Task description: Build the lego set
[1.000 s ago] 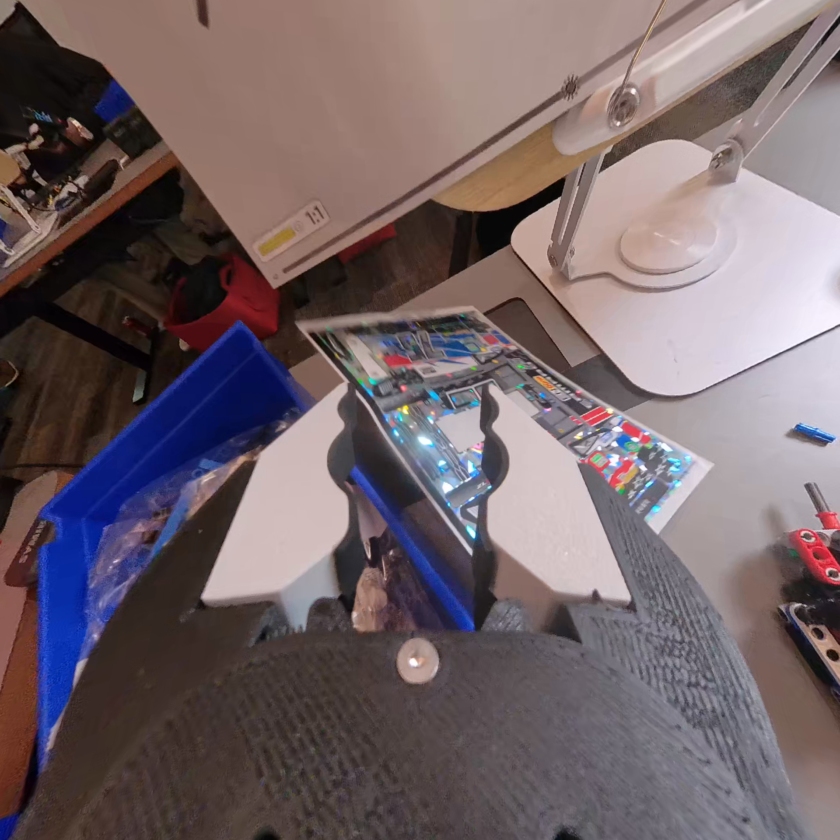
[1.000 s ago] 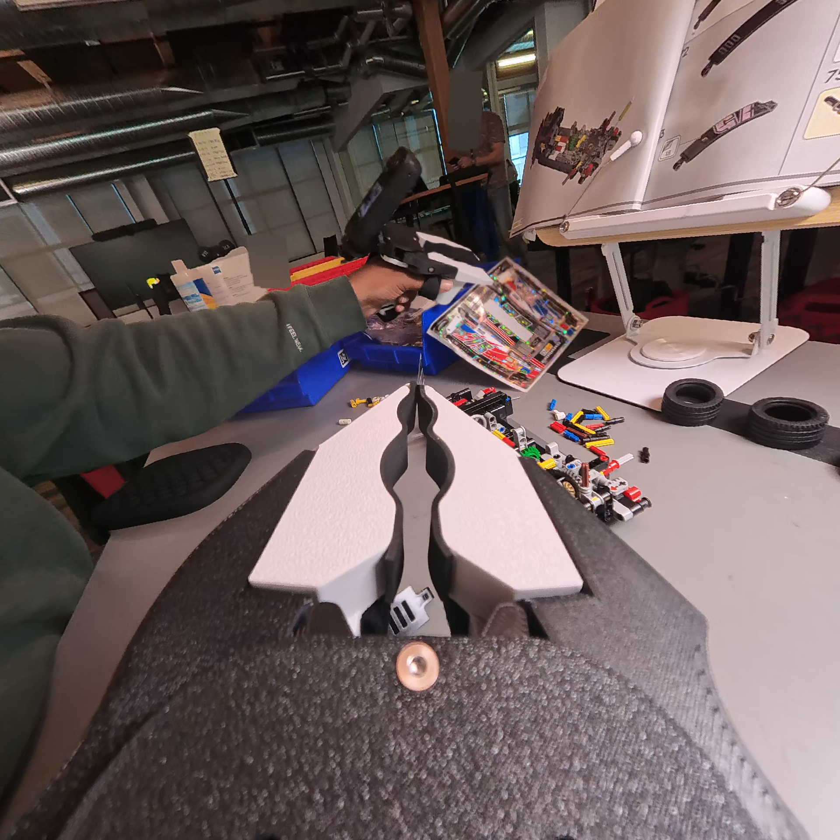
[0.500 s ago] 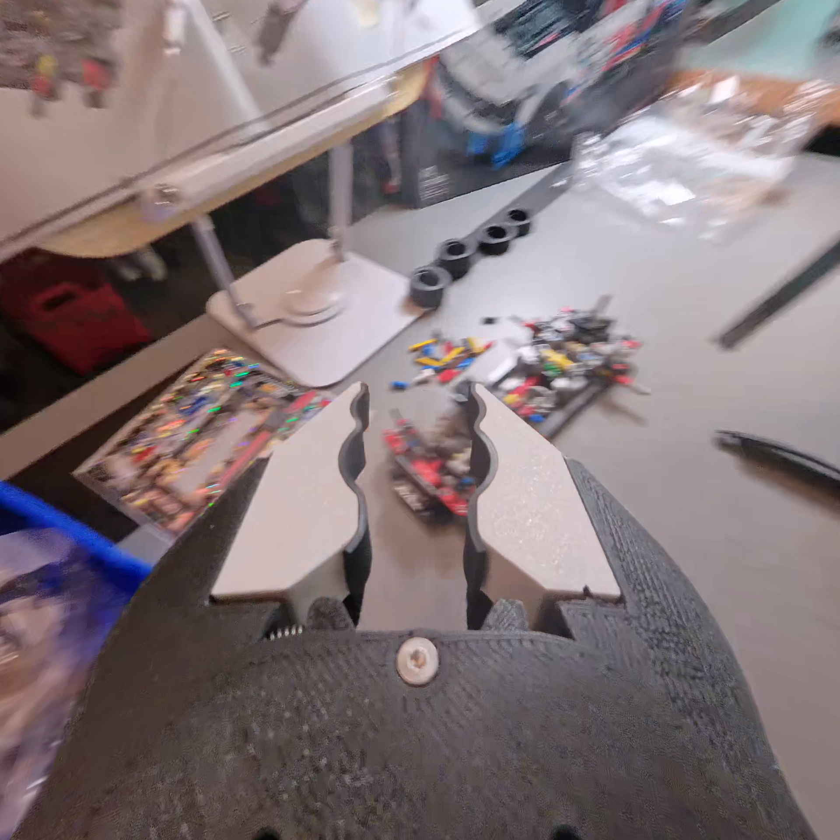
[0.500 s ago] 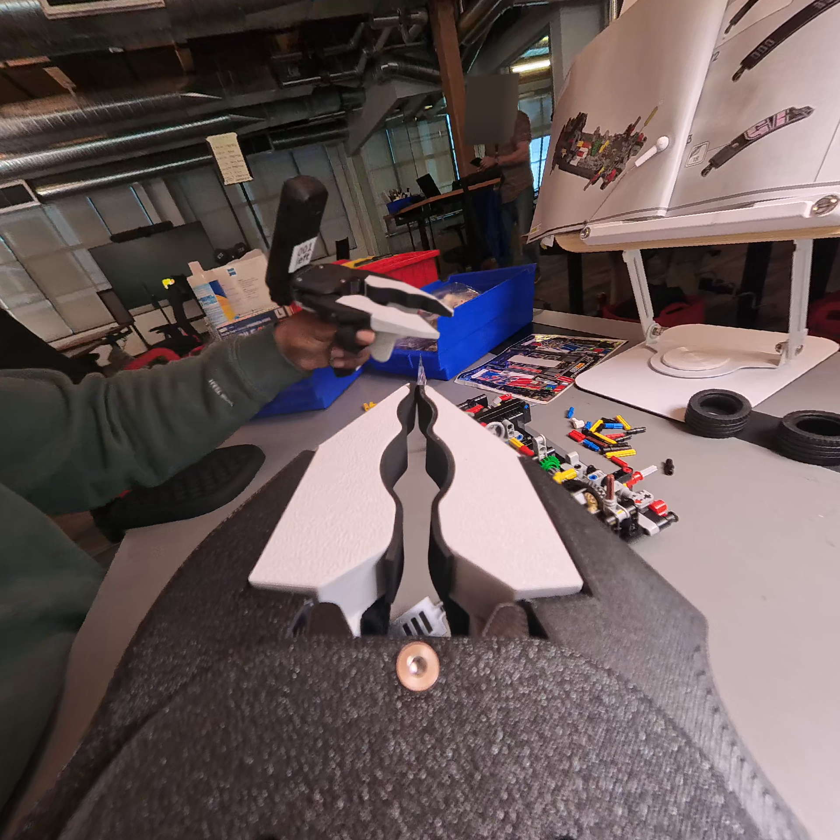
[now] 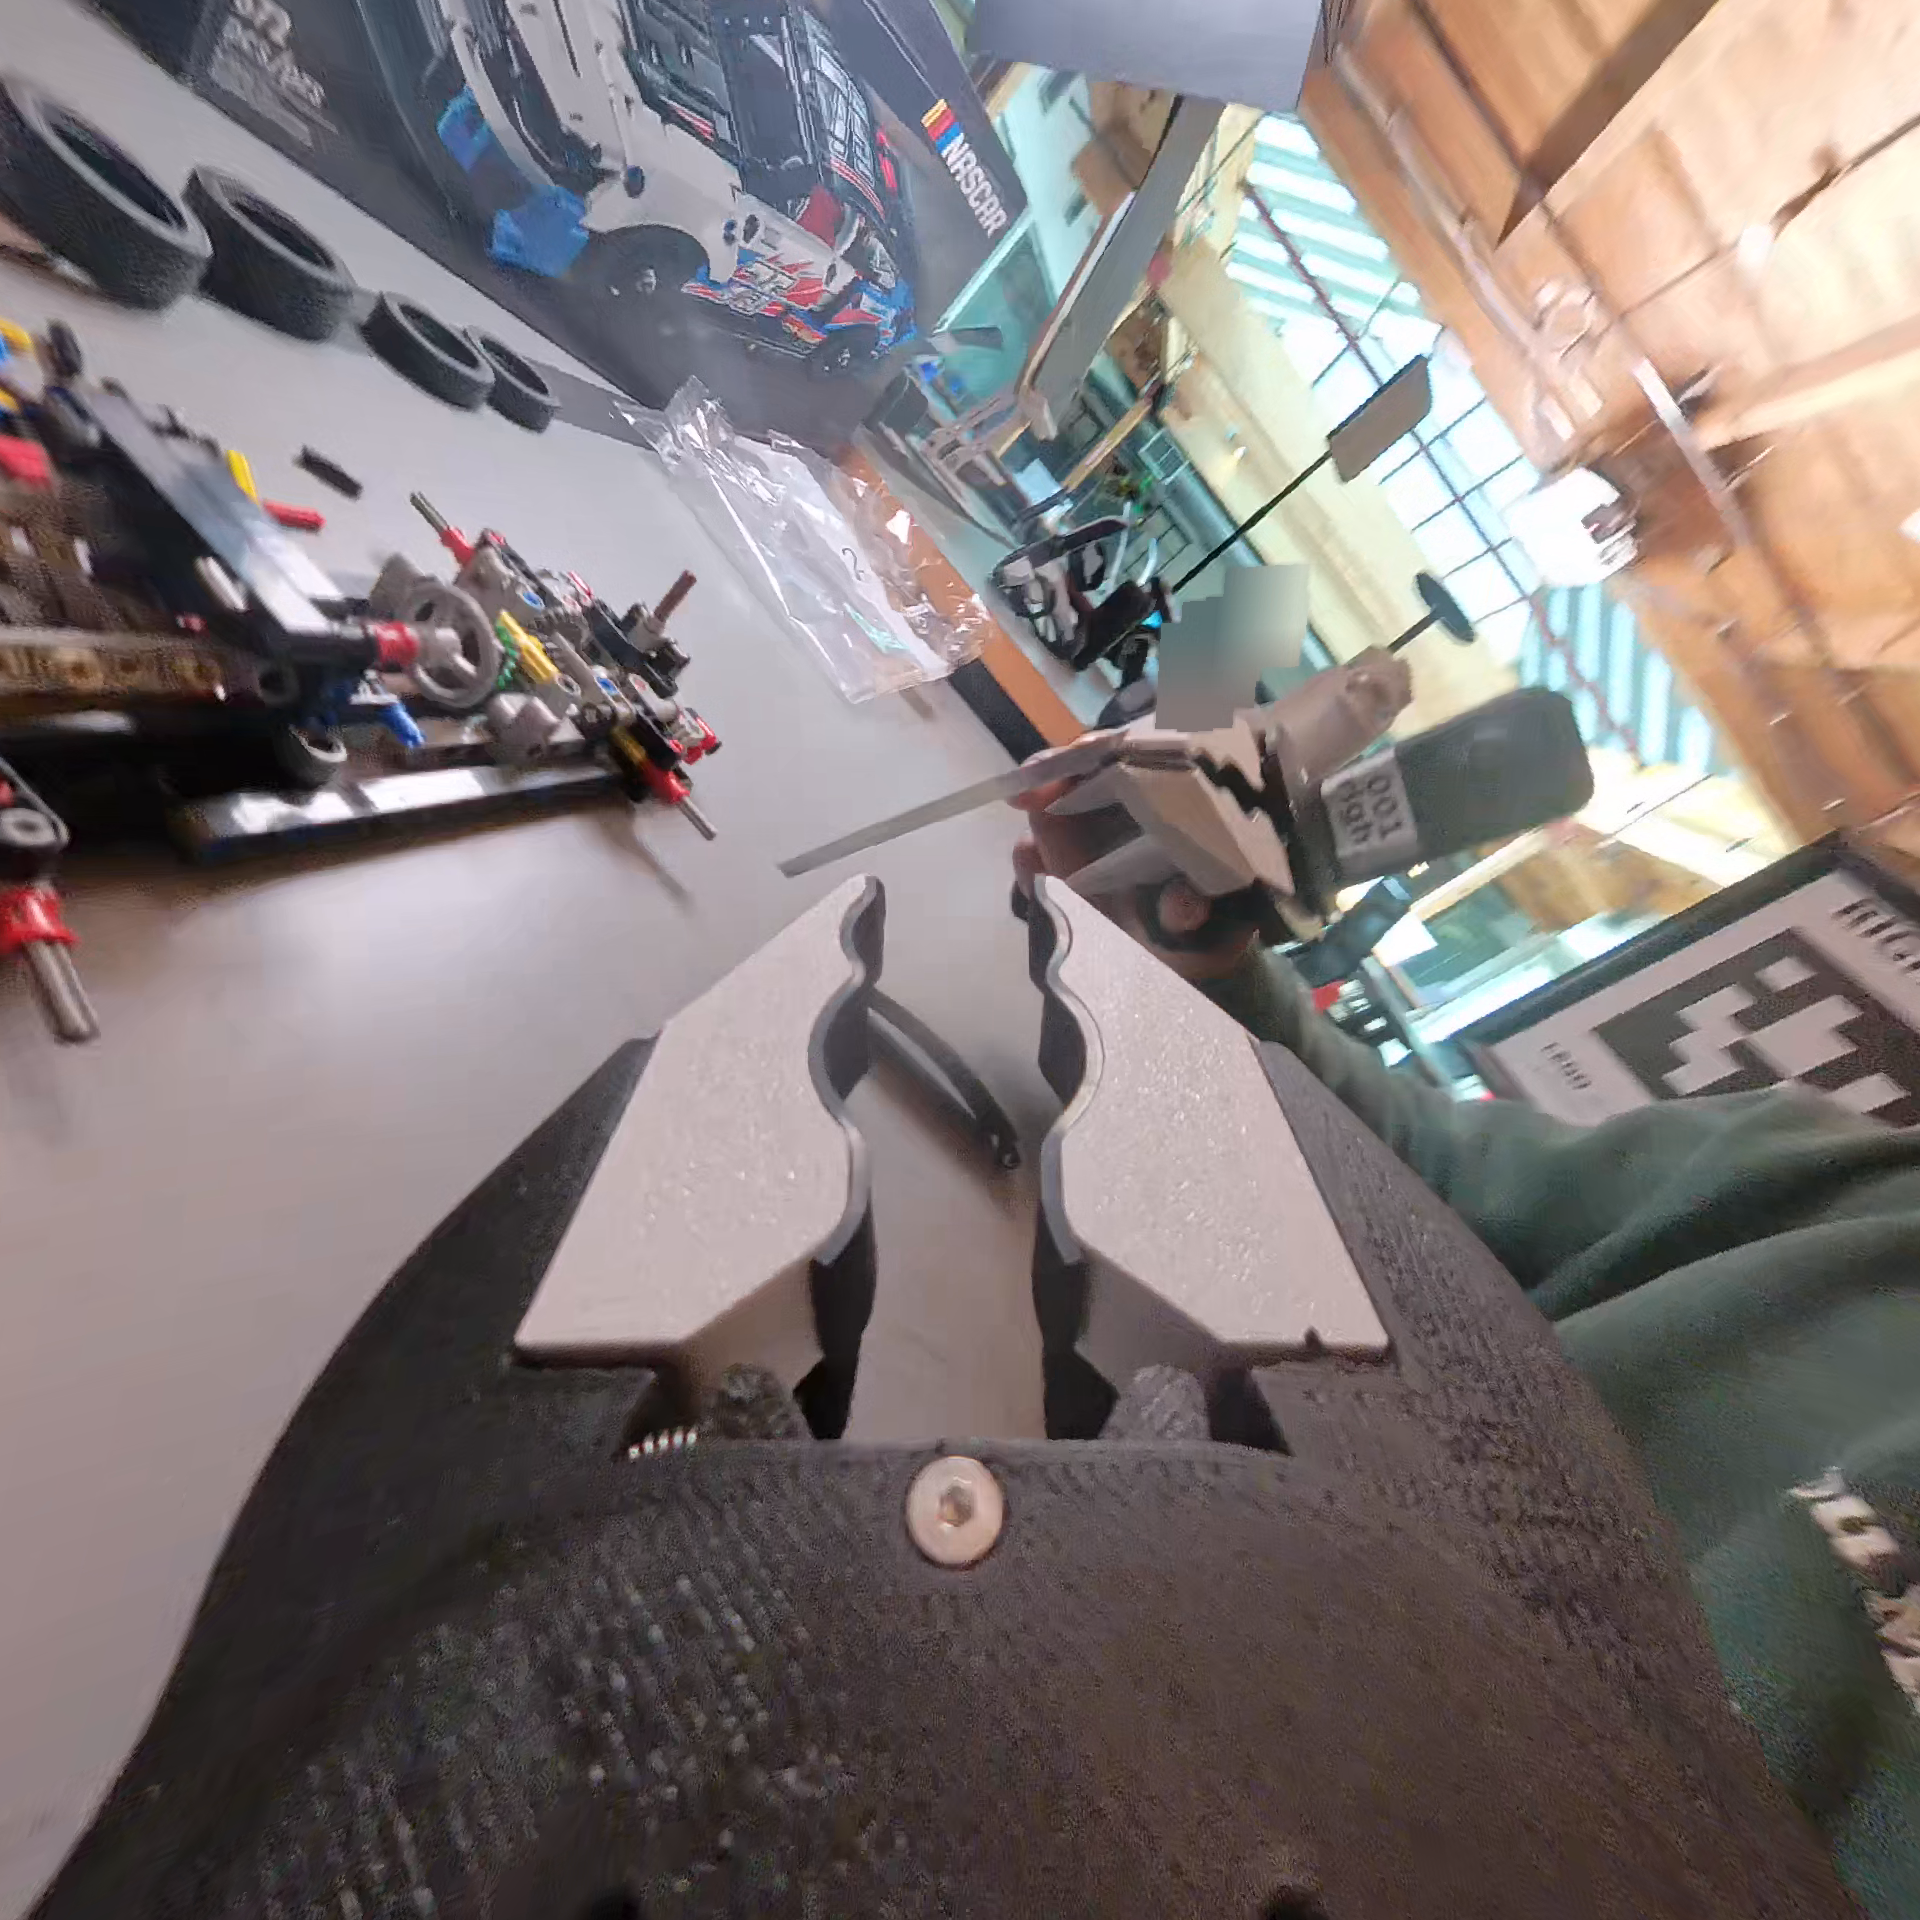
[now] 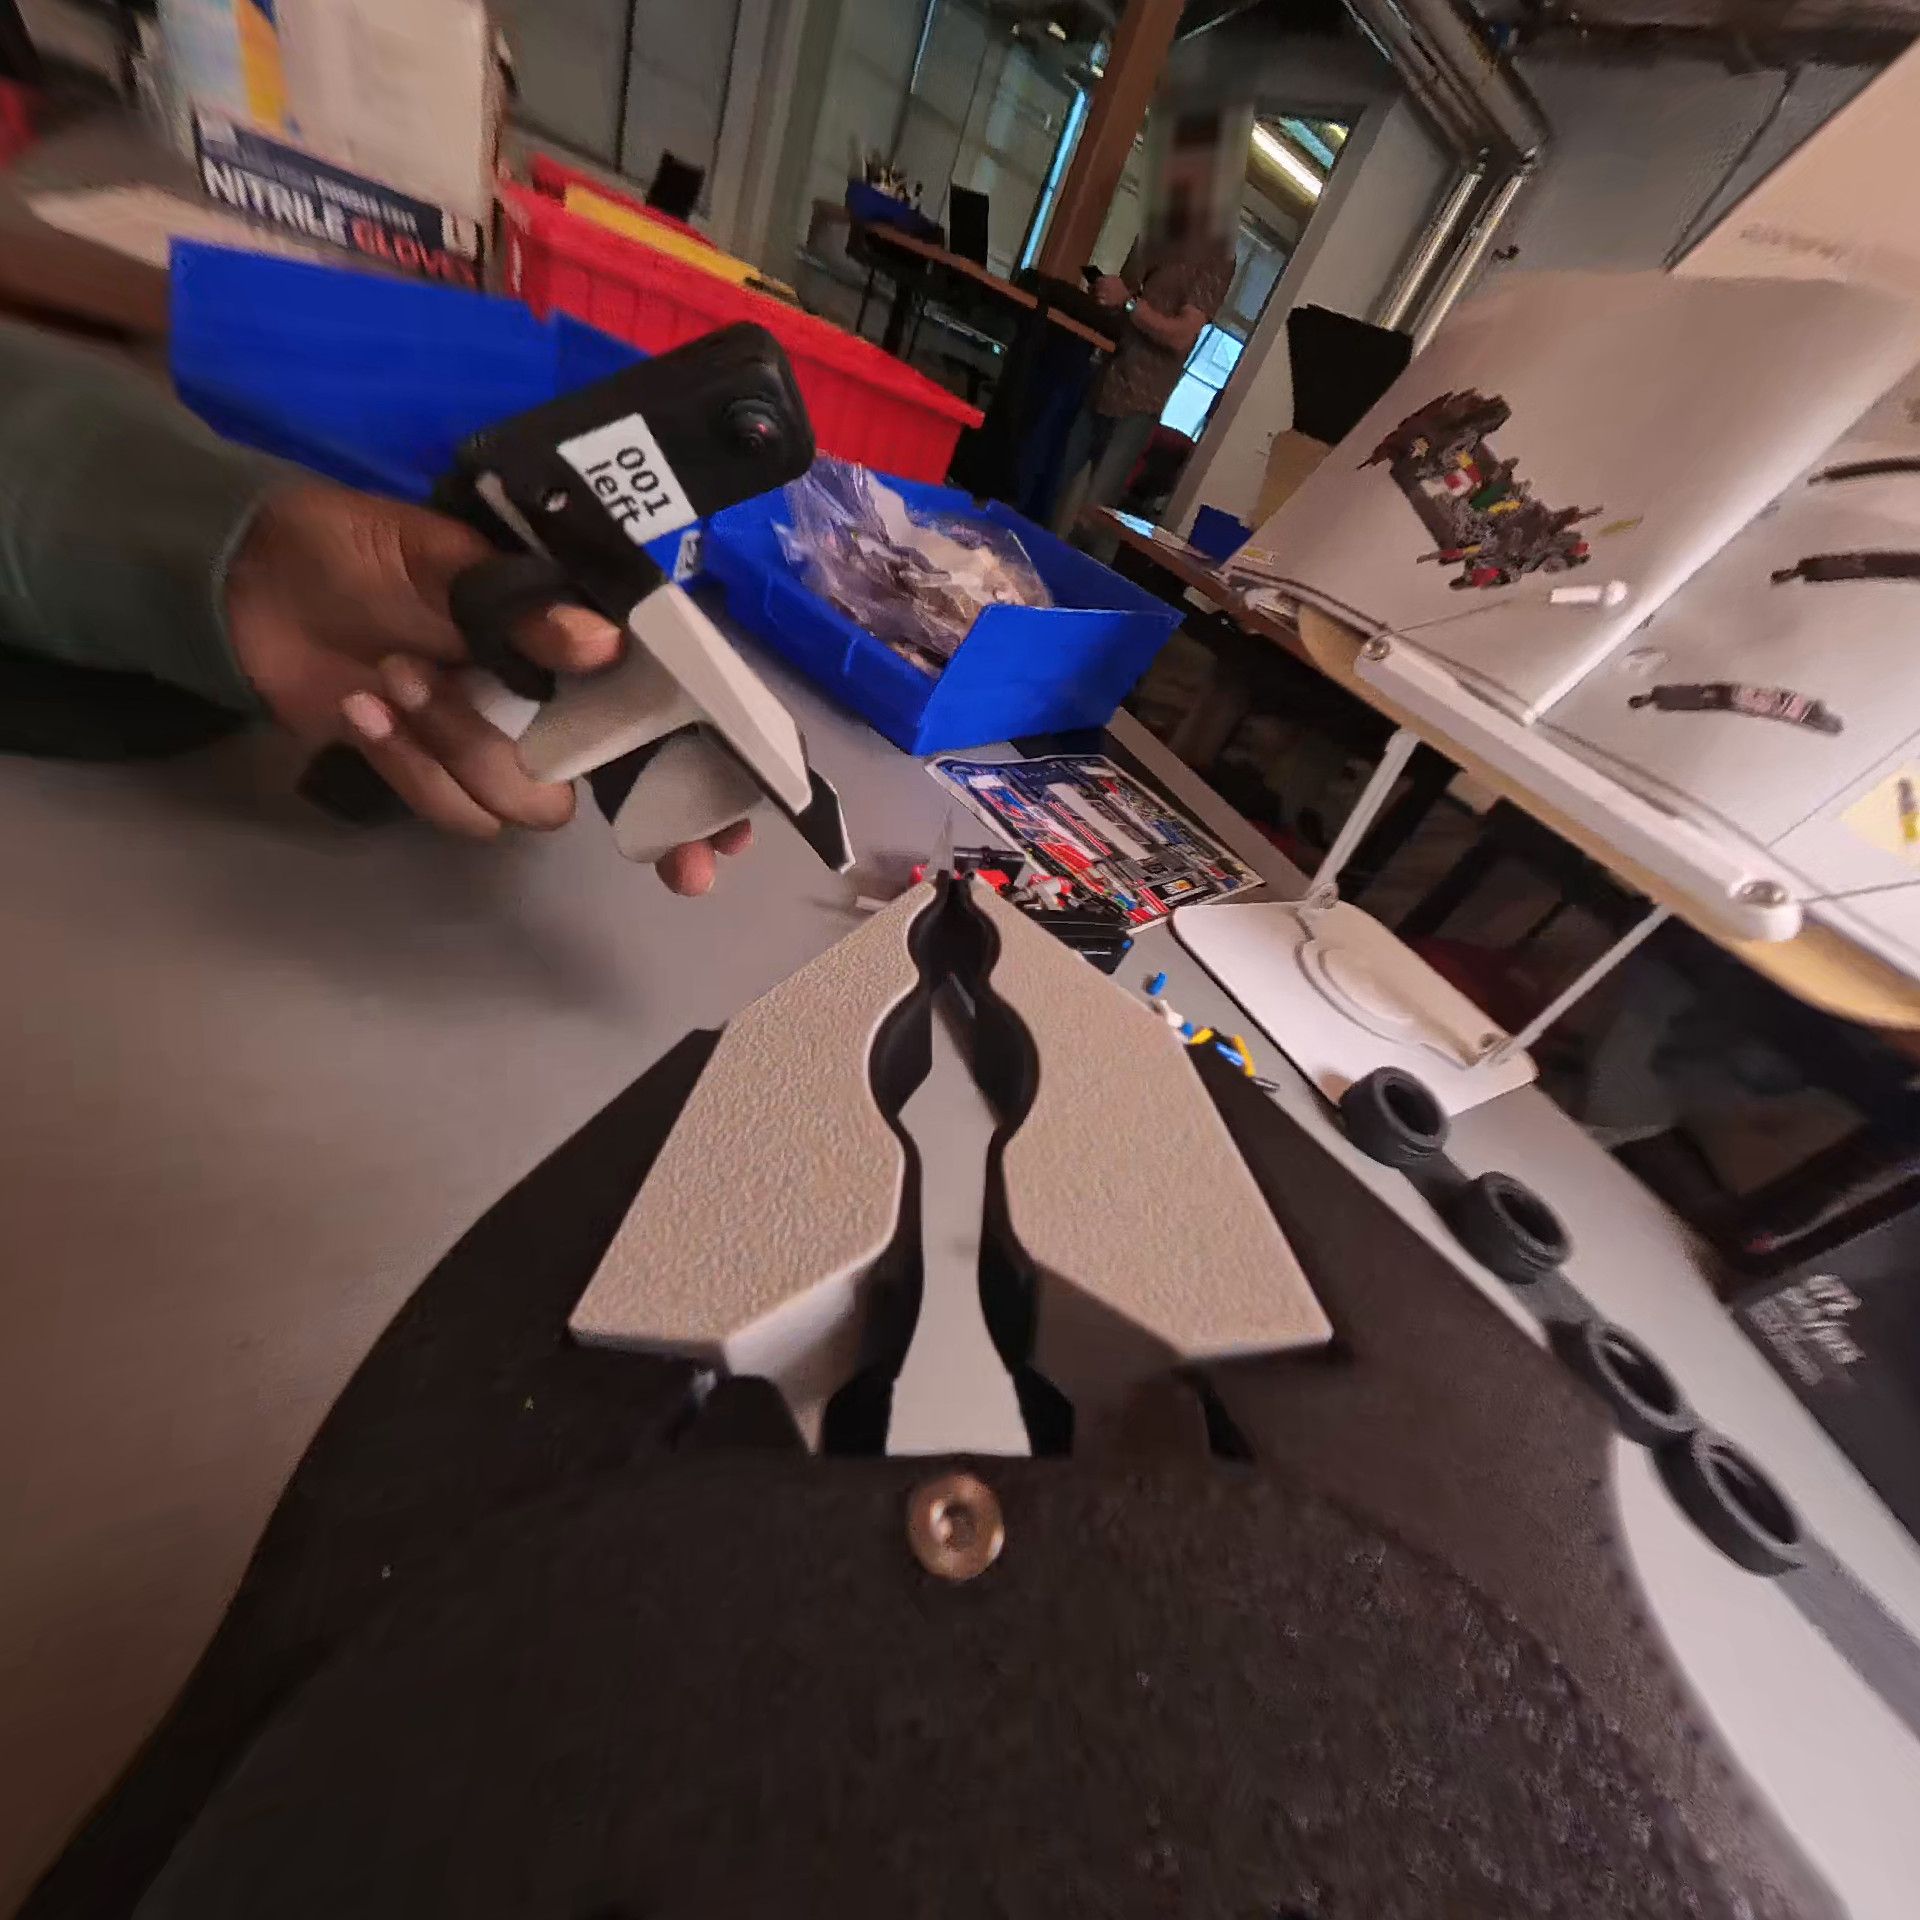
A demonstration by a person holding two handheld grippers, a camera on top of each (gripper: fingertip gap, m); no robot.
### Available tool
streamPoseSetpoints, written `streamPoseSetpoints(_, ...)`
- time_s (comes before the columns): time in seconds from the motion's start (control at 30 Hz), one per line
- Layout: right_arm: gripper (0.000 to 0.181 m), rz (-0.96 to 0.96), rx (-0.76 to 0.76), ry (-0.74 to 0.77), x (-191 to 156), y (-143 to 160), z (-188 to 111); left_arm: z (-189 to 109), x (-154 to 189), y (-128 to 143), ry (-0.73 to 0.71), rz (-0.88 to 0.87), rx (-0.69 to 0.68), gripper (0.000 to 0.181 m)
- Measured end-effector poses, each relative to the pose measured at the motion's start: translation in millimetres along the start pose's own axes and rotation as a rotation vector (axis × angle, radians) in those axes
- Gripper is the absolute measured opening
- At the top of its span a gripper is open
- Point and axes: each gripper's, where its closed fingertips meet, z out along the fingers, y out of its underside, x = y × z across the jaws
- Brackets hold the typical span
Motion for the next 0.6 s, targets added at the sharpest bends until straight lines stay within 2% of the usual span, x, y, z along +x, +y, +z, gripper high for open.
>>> streamPoseSetpoints(0.17, 0.000, -0.296, -0.075, 0.077, -11, 9, 11, -2, -6, 3, 0.044, -0.150, 0.033, 0.023)
streamPoseSetpoints(0.5, 0.000, -0.746, -0.177, 0.205, -22, 15, 23, 5, 4, 10, 0.049, -0.145, 0.034, 0.019)
streamPoseSetpoints(0.6, 0.000, -0.824, -0.192, 0.210, -29, 17, 29, 4, 0, 9, 0.031, -0.163, 0.053, 0.018)
